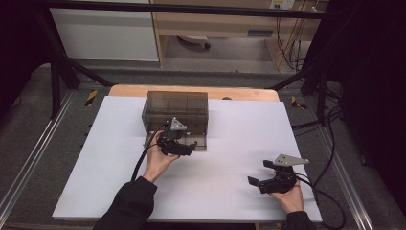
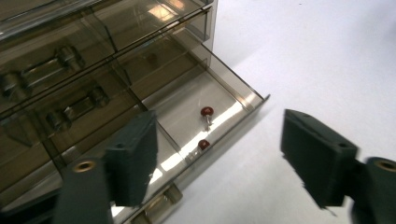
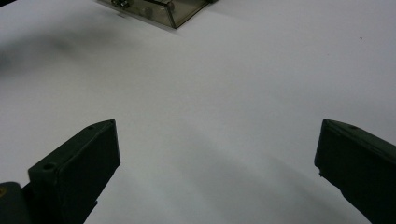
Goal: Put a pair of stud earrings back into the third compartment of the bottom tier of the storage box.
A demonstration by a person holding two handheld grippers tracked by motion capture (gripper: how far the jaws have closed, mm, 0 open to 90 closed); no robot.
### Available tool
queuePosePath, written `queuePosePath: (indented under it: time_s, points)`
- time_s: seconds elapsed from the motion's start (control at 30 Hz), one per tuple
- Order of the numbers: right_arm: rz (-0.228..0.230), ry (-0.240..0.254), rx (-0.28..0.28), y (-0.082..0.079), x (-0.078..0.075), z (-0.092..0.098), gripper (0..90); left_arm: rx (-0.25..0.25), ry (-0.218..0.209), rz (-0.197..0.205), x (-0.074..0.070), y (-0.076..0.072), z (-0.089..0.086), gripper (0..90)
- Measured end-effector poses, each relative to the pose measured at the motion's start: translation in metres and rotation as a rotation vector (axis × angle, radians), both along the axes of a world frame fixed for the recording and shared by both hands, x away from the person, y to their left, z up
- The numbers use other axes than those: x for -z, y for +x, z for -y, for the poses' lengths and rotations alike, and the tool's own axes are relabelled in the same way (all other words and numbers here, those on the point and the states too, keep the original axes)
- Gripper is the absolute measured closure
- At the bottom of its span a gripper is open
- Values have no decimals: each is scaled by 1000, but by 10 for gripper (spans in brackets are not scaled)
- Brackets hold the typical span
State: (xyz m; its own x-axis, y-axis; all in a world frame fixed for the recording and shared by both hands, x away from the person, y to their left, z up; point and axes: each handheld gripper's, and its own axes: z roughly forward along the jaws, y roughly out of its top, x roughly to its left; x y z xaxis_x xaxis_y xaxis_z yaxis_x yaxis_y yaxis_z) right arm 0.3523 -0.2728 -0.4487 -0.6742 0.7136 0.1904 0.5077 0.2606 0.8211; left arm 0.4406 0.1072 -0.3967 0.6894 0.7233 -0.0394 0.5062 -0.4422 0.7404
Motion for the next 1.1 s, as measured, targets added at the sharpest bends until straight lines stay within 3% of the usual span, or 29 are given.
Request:
queuePosePath:
  time_s: [0.1, 0.3, 0.77, 0.83, 1.1]
  points:
    - [-1, 0, 1, 0, 0, 0, 8, 7, -16, 1, -1, -6, -7, 183]
    - [-1, 0, 2, 0, 0, 0, 7, 15, 0, 12, 0, -20, -21, 74]
    - [2, 1, 8, 0, 0, 1, 7, -5, -16, 48, 10, -55, -74, 51]
    - [-2, 1, 9, 0, 0, 0, 7, -2, -33, 48, 12, -61, -82, 52]
    - [1, 0, 10, 0, 0, 1, 7, -25, -32, 49, 21, -77, -110, 51]
